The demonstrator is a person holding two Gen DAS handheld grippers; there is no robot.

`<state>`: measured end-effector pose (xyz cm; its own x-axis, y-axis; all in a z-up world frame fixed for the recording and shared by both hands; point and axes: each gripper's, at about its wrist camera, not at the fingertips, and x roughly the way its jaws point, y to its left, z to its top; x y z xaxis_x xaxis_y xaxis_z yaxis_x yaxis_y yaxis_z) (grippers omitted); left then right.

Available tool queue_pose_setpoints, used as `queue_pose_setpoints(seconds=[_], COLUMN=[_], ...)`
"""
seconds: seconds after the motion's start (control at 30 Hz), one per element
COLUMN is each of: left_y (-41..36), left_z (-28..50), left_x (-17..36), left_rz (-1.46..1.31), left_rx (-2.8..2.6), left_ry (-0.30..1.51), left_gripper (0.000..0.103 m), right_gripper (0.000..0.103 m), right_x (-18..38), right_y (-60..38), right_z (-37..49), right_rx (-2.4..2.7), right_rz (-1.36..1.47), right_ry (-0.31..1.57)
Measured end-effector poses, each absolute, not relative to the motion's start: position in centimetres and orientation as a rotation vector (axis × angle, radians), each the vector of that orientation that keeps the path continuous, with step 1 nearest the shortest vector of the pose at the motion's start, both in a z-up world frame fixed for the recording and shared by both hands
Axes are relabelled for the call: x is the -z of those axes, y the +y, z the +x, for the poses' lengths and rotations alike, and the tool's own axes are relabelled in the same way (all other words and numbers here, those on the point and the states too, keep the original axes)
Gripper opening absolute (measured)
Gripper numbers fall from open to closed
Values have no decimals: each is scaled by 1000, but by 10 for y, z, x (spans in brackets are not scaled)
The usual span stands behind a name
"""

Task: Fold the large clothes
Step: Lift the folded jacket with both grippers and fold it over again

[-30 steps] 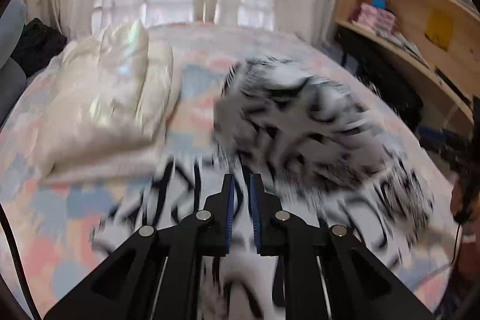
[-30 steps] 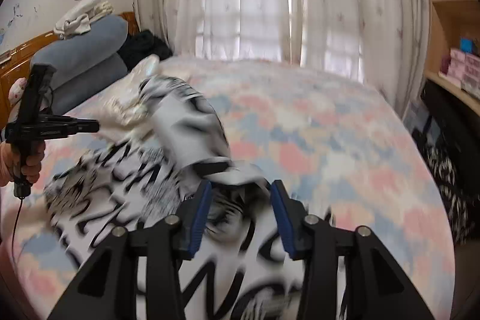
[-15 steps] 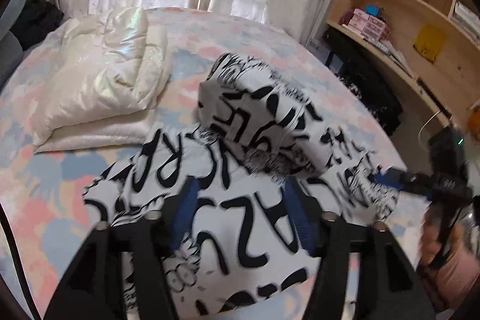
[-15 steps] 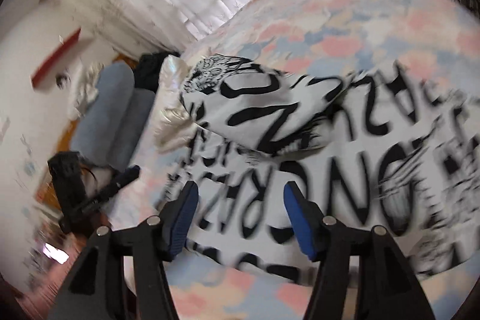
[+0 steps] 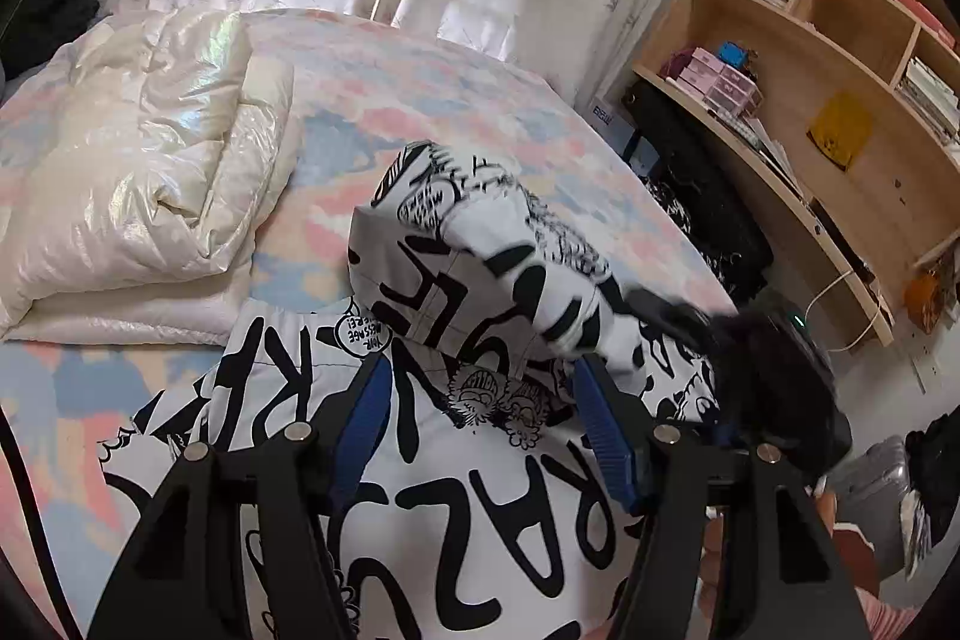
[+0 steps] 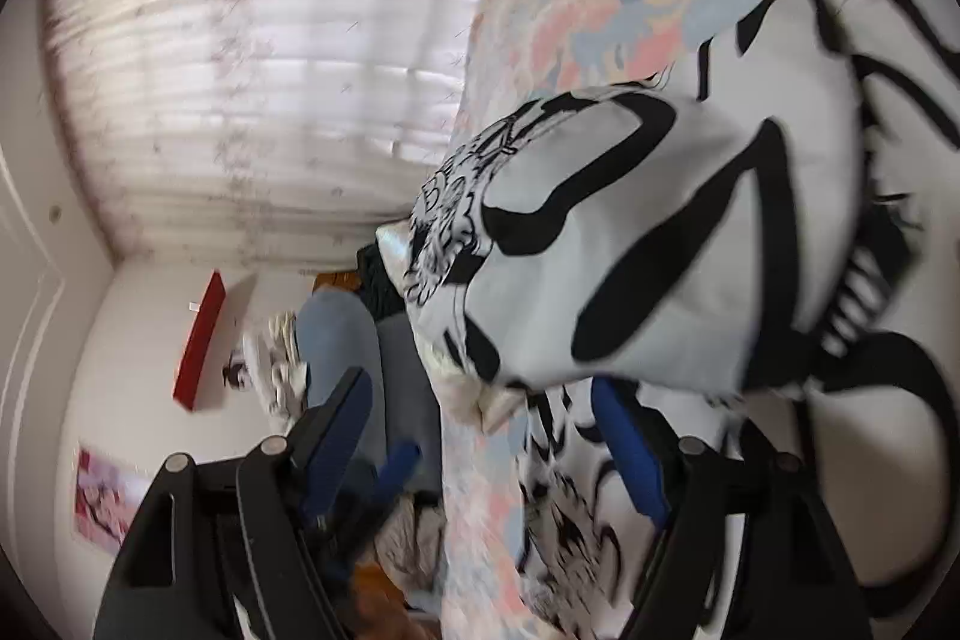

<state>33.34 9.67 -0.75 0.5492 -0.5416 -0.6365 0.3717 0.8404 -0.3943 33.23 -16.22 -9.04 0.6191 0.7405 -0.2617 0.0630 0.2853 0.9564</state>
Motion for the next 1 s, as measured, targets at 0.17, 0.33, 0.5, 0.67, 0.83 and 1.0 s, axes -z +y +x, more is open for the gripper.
queue_pose_setpoints(seconds=[0.17,0.33,0.5,0.67,0.83,1.0], left_y=[96,91,84,78,70,66], left_z=[338,342,338,327,327,339], left_x=[20,36,47,58,73,99], left_rz=[-228,-263,-311,-428,-565,-690], left_rx=[575,600,698,846,948,965], left_ry=[829,855,870,838,815,823], left_gripper=[61,61,65,78,85,91], right_gripper=[76,38,8,6,6,6], right_x=[102,100,79,53,33,28], right_y=[-149,-153,-157,-179,-212,-236], right_z=[357,362,357,334,310,295], right_rx=[-434,-405,-469,-569,-631,-683], right_rz=[1264,1218,1024,869,748,631], right_ry=[793,722,750,765,797,837])
